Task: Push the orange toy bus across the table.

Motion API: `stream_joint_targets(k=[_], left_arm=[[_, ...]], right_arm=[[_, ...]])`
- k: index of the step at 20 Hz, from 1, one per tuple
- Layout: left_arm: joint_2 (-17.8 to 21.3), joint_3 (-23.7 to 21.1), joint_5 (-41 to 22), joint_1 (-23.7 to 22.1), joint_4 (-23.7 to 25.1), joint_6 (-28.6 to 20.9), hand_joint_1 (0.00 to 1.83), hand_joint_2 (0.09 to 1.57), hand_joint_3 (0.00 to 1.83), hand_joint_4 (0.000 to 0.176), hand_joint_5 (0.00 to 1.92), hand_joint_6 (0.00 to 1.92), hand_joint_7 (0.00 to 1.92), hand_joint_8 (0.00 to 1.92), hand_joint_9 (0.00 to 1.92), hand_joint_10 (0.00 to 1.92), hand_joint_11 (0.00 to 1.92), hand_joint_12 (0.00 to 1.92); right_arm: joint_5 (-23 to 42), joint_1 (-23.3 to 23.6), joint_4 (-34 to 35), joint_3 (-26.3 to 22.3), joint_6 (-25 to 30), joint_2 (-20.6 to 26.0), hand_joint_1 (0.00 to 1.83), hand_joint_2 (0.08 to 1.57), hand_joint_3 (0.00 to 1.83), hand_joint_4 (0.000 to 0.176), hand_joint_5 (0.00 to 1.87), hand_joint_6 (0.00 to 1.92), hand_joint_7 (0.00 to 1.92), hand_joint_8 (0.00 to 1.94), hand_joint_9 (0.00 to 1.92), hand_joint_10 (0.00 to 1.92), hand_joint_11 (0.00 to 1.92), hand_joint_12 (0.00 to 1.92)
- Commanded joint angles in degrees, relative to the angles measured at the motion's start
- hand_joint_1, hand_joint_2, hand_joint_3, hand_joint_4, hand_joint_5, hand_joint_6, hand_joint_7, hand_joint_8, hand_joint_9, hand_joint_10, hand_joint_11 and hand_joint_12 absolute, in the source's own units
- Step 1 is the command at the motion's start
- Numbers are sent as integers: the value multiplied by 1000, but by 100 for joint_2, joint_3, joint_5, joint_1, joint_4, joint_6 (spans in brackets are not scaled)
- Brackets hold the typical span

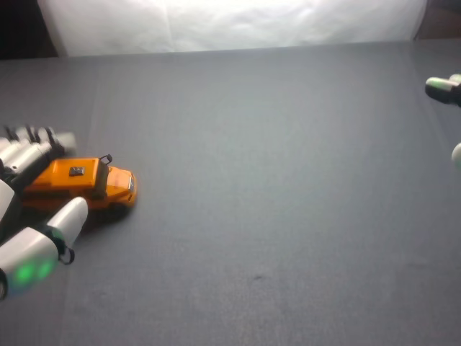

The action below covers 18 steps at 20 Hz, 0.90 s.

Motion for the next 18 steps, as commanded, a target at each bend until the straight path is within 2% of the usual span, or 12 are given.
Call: stream_joint_targets(k=[1, 4, 6, 7, 8, 10, 12, 13, 14, 15, 17, 18], left_arm=[[20, -7, -717, -30, 198, -11, 0, 1363, 26, 0, 167, 13, 81, 1, 0, 0, 0, 0], [30, 10, -757, -14, 178, -126, 12, 1368, 14, 0, 189, 12, 108, 7, 17, 5, 0, 0], [18, 130, -823, 126, 57, -583, 57, 1360, 4, 12, 203, 10, 118, 6, 30, 7, 0, 0], [22, 143, -867, 218, -65, -670, 11, 1371, 8, 11, 193, 5, 130, 9, 40, 9, 0, 0], [48, 143, -887, 282, -150, -700, 1, 1378, 10, 3, 188, 2, 136, 10, 49, 12, 2, 1], [80, 215, -871, 372, -306, -897, 0, 1340, 0, 0, 177, 0, 116, 1, 28, 2, 0, 0], [29, 428, -834, 470, -535, -1373, 0, 1284, 0, 45, 183, 2, 114, 0, 30, 1, 0, 0], [4, 481, -829, 494, -626, -1465, 0, 1269, 0, 50, 182, 1, 109, 0, 26, 0, 0, 0], [-22, 542, -797, 515, -739, -1558, 0, 1248, 0, 38, 155, 0, 81, 0, 4, 0, 0, 0], [-35, 591, -737, 527, -827, -1603, 0, 1242, 0, 0, 147, 0, 76, 0, 0, 0, 0, 0], [-58, 670, -560, 566, -1019, -1656, 0, 1226, 0, 20, 146, 3, 75, 2, 2, 1, 0, 0], [-72, 706, -498, 584, -1073, -1699, 0, 1224, 0, 16, 155, 7, 87, 7, 17, 7, 0, 0]], right_arm=[[697, 37, 51, 25, 53, 7, 96, 1380, 5, 4, 304, 2, 306, 1, 226, 5, 82, 276], [697, 37, 51, 23, 53, 7, 139, 1377, 0, 19, 305, 0, 301, 0, 227, 1, 129, 205], [697, 37, 51, 22, 57, 7, 146, 1375, 0, 26, 298, 0, 287, 0, 218, 0, 123, 197], [697, 37, 51, 22, 65, 7, 115, 1372, 0, 39, 298, 0, 300, 3, 239, 6, 155, 202], [697, 37, 50, 23, 65, 7, 125, 1374, 0, 38, 301, 1, 307, 4, 243, 5, 155, 195], [697, 37, 50, 27, 65, 6, 152, 1378, 0, 30, 316, 4, 317, 4, 254, 5, 159, 193], [697, 38, 51, 28, 65, -6, 177, 1383, 0, 22, 317, 1, 314, 0, 240, 0, 140, 178], [697, 38, 51, 28, 65, -13, 177, 1383, 0, 21, 317, 1, 312, 0, 237, 0, 137, 174], [697, 38, 51, 28, 65, -18, 179, 1390, 3, 13, 314, 0, 312, 0, 239, 1, 138, 173], [697, 39, 51, 27, 65, -24, 199, 1393, 2, 6, 313, 0, 317, 1, 245, 2, 146, 167], [697, 41, 55, 26, 67, -40, 196, 1395, 1, 11, 317, 1, 330, 1, 263, 1, 171, 143], [696, 41, 56, 25, 75, -48, 193, 1393, 0, 13, 319, 1, 325, 0, 263, 1, 175, 140]])
